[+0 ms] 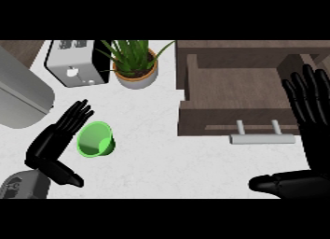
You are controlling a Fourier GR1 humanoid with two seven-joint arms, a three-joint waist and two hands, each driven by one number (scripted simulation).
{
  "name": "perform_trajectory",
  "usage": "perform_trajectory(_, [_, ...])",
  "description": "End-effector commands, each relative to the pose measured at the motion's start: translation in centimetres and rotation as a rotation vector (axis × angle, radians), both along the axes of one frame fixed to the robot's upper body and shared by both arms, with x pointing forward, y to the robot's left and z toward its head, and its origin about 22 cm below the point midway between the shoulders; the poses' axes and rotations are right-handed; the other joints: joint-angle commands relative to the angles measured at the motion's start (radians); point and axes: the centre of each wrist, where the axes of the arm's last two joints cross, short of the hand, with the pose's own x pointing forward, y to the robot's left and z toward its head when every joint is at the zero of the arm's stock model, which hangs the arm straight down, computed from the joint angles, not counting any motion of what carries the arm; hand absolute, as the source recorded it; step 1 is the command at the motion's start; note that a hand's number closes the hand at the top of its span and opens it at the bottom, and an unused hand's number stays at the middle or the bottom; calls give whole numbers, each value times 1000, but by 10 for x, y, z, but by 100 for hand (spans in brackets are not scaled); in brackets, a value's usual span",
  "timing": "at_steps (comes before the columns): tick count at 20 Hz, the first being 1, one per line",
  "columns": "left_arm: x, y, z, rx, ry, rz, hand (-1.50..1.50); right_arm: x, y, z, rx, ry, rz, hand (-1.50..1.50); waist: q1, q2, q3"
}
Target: Pick up the cup, place it into the drawer and close the drawer
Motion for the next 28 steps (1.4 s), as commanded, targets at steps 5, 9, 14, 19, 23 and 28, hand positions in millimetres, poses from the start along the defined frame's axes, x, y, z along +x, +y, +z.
perform_trajectory(5, [4,-3,-36,10,35,-14,-150,-2,6,9,-8,-6,12,-150,0,0,0])
perform_trajectory(9, [1,3,-46,-5,25,10,-150,-19,-5,9,8,-3,4,-150,-3,0,0])
perform_trajectory(14, [18,1,-50,-10,30,38,-150,4,-2,24,1,16,15,-150,-2,1,0])
perform_trajectory(19, [9,7,-62,-14,27,53,-150,-7,-8,16,-1,-8,17,-150,-3,0,0])
perform_trajectory(23, [17,3,-73,13,42,47,-150,-14,8,7,6,1,26,-150,-12,3,-1])
perform_trajectory(28, [27,5,-68,7,23,30,-150,-4,15,0,-8,-2,27,-150,-17,7,-2])
